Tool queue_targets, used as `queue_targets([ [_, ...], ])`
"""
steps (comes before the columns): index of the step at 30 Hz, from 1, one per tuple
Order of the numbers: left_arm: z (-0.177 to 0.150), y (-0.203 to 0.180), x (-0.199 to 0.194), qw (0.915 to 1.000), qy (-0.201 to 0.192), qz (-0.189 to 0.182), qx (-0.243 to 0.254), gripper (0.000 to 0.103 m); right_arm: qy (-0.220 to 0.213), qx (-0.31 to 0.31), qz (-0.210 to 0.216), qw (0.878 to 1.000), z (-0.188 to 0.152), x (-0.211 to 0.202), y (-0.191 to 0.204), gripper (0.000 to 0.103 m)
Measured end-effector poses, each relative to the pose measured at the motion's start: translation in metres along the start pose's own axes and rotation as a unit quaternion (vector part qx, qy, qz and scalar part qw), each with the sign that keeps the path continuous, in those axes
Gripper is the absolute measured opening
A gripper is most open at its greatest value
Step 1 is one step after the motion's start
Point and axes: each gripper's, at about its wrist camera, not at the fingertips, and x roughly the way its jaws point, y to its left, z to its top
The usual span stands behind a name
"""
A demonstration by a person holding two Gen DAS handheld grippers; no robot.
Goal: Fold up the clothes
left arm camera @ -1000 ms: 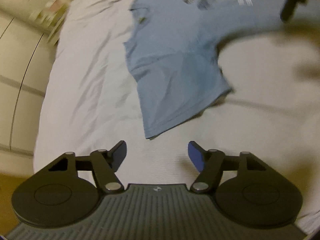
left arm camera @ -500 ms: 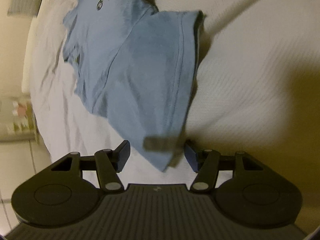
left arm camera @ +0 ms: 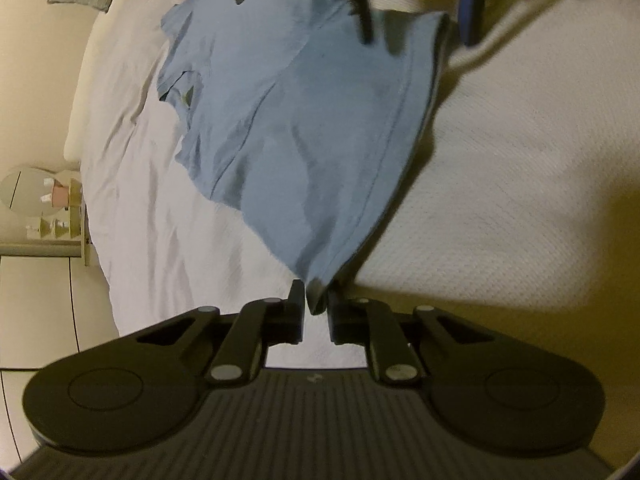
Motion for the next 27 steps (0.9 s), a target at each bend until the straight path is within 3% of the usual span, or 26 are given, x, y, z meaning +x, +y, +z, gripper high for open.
queue_targets([
  [1, 0.000, 0.002, -0.002, 1.0000, 0.001, 0.001, -0.004, 0.011, 0.002, 0.006, 0.005, 1.000, 0.000, 0.001, -0.003, 0.015],
  [3, -0.001, 0.006, -0.007, 0.9998, 0.004, 0.002, -0.017, 0.011, -0.004, 0.059, 0.017, 0.998, -0.007, -0.001, -0.018, 0.007],
  [5, 0.001, 0.016, -0.010, 0.9993, 0.005, 0.007, -0.038, 0.011, -0.015, 0.129, 0.030, 0.991, -0.017, -0.005, -0.037, 0.007],
  [8, 0.007, 0.036, -0.014, 0.9969, 0.003, 0.016, -0.077, 0.011, -0.031, 0.233, 0.049, 0.971, -0.032, -0.012, -0.065, 0.007],
  [12, 0.022, 0.070, -0.013, 0.9916, -0.009, 0.027, -0.126, 0.011, -0.052, 0.367, 0.074, 0.926, -0.053, -0.021, -0.104, 0.008],
  [17, 0.042, 0.106, 0.002, 0.9832, -0.020, 0.028, -0.179, 0.011, -0.075, 0.512, 0.101, 0.849, -0.077, -0.031, -0.148, 0.009],
  [21, 0.041, 0.121, 0.002, 0.9772, -0.016, 0.011, -0.212, 0.014, -0.076, 0.512, 0.109, 0.848, -0.078, -0.031, -0.146, 0.009],
  [24, 0.028, 0.125, -0.014, 0.9632, -0.002, -0.006, -0.269, 0.037, -0.077, 0.513, 0.116, 0.847, -0.079, -0.031, -0.146, 0.009],
  [27, 0.025, 0.107, -0.037, 0.9491, 0.001, -0.028, -0.314, 0.047, -0.078, 0.513, 0.122, 0.846, -0.081, -0.032, -0.145, 0.009],
])
